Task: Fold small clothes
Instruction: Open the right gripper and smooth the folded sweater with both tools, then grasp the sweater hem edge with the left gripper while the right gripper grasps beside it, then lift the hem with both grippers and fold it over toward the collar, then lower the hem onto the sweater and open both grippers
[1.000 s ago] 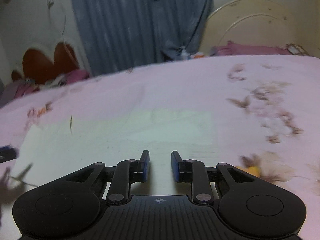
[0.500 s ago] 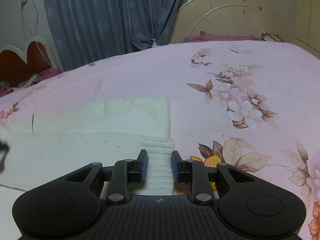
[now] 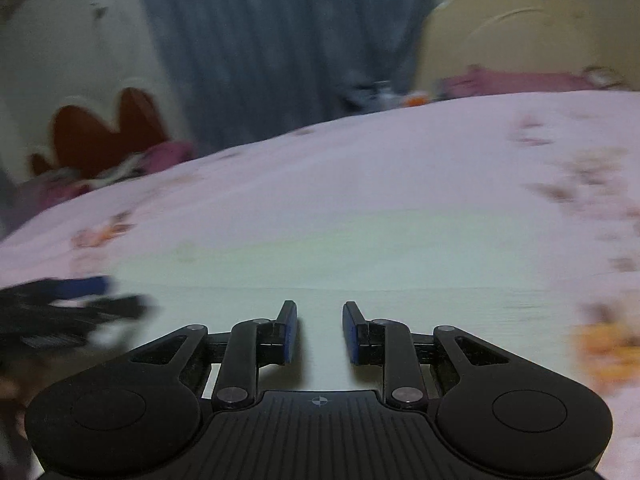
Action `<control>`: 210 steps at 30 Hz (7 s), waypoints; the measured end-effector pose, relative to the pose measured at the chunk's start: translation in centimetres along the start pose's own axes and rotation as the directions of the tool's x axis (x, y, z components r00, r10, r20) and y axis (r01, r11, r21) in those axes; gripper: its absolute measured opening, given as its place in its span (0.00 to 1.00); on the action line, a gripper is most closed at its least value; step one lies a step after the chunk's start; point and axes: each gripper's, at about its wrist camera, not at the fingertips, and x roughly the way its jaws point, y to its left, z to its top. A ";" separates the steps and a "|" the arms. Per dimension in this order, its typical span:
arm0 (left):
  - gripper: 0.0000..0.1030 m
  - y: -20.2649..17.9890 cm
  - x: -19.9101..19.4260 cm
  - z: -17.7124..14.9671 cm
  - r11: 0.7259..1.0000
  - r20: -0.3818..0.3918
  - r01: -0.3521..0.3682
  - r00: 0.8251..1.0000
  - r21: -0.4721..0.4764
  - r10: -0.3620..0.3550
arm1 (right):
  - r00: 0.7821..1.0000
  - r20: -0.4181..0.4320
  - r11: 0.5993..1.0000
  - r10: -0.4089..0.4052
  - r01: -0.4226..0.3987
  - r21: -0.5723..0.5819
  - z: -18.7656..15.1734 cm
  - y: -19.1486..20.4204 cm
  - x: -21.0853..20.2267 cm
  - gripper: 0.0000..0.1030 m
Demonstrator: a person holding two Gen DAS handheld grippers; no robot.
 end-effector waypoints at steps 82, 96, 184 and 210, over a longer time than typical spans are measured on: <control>0.97 -8.7 -31.4 -25.9 0.946 -0.043 -0.096 0.995 -0.310 0.087 | 0.998 -0.045 0.980 0.039 -0.029 0.198 -26.5 -11.1 -36.6 0.51; 0.41 -5.9 -29.0 -26.8 0.824 0.001 0.128 0.988 -0.553 -0.153 | 0.970 -0.053 0.923 0.236 -0.207 0.324 -28.0 -12.0 -35.5 0.10; 0.03 6.6 -2.8 -0.2 0.916 0.073 0.058 0.997 -0.398 -0.031 | 0.994 0.099 0.998 -0.036 0.042 -0.054 5.2 -13.3 -3.2 0.02; 0.68 -3.7 -1.9 -1.2 0.997 0.028 -0.050 0.998 -0.054 0.052 | 0.999 -0.015 0.954 0.037 -0.040 -0.298 0.3 -5.5 -0.2 0.39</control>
